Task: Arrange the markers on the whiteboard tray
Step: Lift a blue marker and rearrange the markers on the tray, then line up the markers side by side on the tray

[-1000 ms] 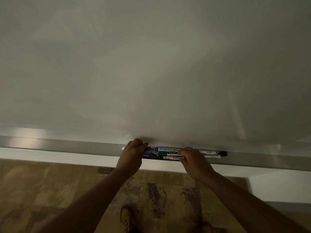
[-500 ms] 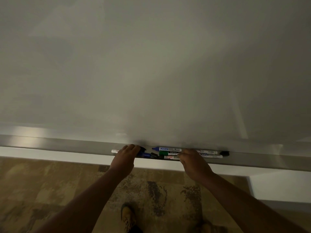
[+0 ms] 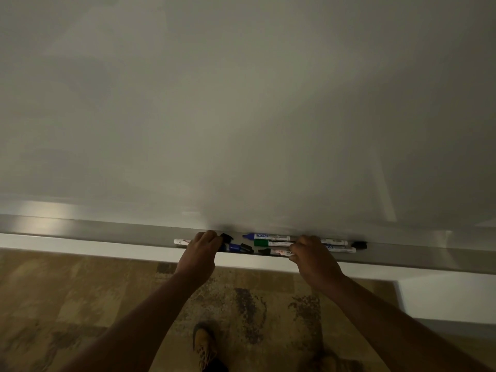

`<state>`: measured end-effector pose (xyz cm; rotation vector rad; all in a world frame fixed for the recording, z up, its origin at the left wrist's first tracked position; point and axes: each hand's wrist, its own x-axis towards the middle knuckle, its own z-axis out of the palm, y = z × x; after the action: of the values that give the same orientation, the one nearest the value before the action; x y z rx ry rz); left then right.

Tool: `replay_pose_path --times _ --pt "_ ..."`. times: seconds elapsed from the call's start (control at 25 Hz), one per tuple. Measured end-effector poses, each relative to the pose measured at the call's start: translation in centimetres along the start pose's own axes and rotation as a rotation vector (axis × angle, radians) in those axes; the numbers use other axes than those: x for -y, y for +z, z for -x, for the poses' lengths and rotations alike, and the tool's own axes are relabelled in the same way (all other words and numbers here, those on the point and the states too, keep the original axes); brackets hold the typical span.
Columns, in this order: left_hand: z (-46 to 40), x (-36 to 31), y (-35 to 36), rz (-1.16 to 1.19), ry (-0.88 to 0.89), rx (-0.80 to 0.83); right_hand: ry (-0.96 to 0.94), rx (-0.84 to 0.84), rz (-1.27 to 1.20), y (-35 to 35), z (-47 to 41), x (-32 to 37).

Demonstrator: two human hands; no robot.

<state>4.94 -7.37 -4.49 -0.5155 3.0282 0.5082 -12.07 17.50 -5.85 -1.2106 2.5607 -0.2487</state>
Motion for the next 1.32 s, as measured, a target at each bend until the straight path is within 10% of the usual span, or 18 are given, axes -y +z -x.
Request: replay_pose_path --times 0.76,1.32 --pt "-1.9 -5.5 2.2 -0.02 0.194 0.016 0.072 -0.156 -0.056 -1.8 2.0 -0.3" --pt "-2.3 -10.5 -2.6 0.385 0.277 -0.159 0.035 -0.298 -0.14 -6.7 4.0 0.6"
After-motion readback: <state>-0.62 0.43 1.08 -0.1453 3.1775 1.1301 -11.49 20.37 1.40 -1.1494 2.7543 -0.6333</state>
